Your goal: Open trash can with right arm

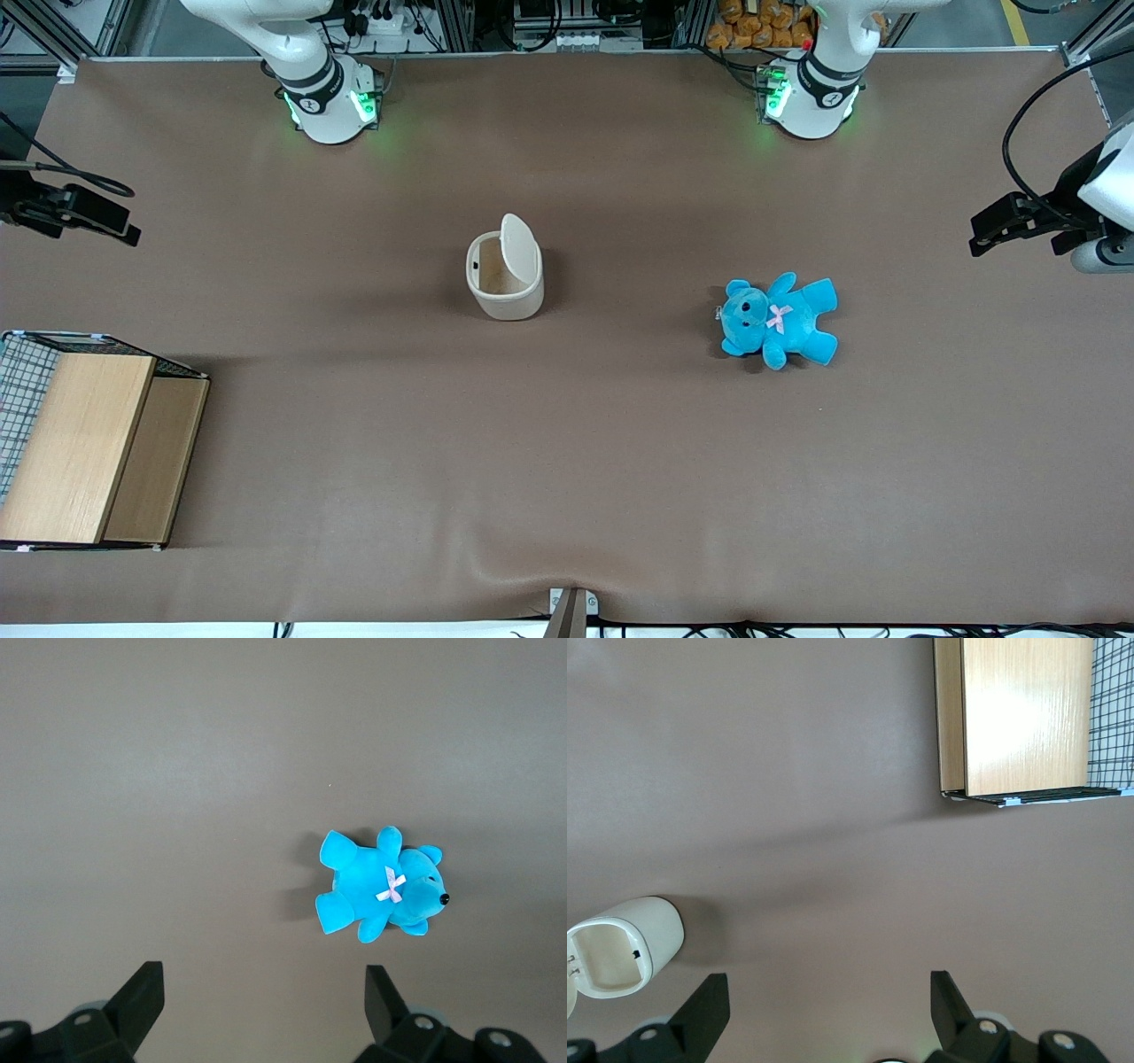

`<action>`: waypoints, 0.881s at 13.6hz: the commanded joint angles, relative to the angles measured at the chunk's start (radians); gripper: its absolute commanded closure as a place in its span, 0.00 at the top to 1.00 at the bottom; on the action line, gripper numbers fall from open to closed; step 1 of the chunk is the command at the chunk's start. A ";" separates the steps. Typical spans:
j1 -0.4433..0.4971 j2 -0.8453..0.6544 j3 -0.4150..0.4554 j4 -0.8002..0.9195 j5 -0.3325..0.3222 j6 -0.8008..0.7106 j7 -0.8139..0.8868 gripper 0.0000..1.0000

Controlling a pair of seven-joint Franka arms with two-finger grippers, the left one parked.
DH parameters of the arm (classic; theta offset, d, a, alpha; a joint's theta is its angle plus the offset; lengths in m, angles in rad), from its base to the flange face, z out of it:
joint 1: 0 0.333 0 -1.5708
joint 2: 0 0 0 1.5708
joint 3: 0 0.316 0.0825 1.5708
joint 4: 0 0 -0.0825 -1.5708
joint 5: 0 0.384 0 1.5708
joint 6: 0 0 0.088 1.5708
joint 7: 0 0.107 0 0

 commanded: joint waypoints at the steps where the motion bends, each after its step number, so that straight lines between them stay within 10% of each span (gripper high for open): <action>1: -0.015 -0.016 0.022 0.024 -0.018 -0.027 0.014 1.00; 12: 0.009 -0.056 -0.035 0.014 -0.027 -0.082 -0.066 1.00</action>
